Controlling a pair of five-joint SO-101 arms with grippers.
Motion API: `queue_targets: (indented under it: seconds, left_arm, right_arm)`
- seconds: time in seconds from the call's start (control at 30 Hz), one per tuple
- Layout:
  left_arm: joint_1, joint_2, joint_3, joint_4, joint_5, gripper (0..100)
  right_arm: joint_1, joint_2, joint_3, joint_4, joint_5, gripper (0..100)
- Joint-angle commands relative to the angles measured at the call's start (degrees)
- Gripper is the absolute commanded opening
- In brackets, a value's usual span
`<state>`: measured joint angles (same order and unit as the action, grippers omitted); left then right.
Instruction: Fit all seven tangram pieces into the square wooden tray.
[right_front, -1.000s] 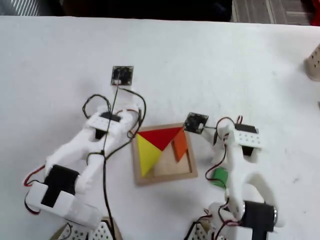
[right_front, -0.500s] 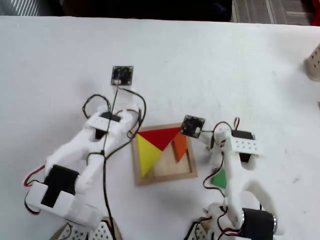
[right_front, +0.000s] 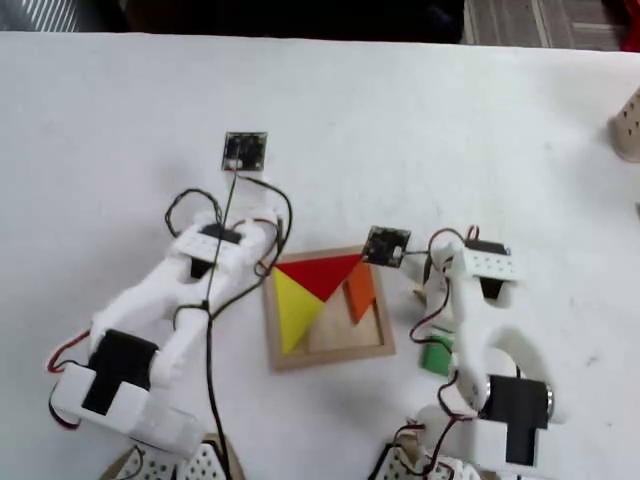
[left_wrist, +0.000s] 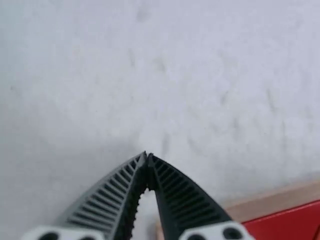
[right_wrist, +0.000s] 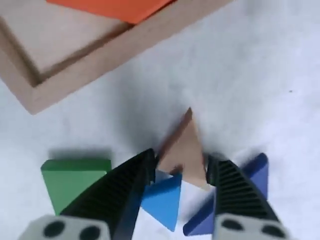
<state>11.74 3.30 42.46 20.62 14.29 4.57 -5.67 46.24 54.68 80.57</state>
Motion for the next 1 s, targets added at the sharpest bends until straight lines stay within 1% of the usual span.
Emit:
queue_targets:
  seconds: [0.0, 0.07, 0.2, 0.33, 0.5, 0.57, 0.8, 0.97]
  left_arm:
    - [0.2, -0.6, -1.6, 0.4, -0.2, 2]
    - [0.2, -0.6, -1.6, 0.4, -0.2, 2]
    - [0.2, -0.6, -1.6, 0.4, -0.2, 2]
    - [0.2, -0.6, -1.6, 0.4, -0.2, 2]
    - [0.2, -0.6, -1.6, 0.4, -0.2, 2]
    - [0.2, -0.6, -1.6, 0.4, -0.2, 2]
    - [0.2, -0.6, -1.6, 0.4, -0.2, 2]
    - [0.2, -0.6, -1.6, 0.4, -0.2, 2]
  right_arm:
    - [-0.6, 1.9, -3.4, 2.2, 1.0, 10.5]
    - [-1.5, 2.2, -4.3, 2.7, 1.0, 7.4]
    - [-3.7, 2.2, -4.4, 4.1, 0.8, 7.1]
    - [-5.1, 2.2, -4.4, 3.8, -3.0, 7.1]
    - [-4.9, 2.2, -4.4, 3.6, -4.9, 5.8]
    - [-4.6, 2.2, -4.4, 2.2, -7.6, 1.7]
    - [-4.5, 2.1, -4.9, 1.2, -14.8, 1.8]
    - [-4.6, 2.1, -8.6, 2.4, -27.8, 1.8]
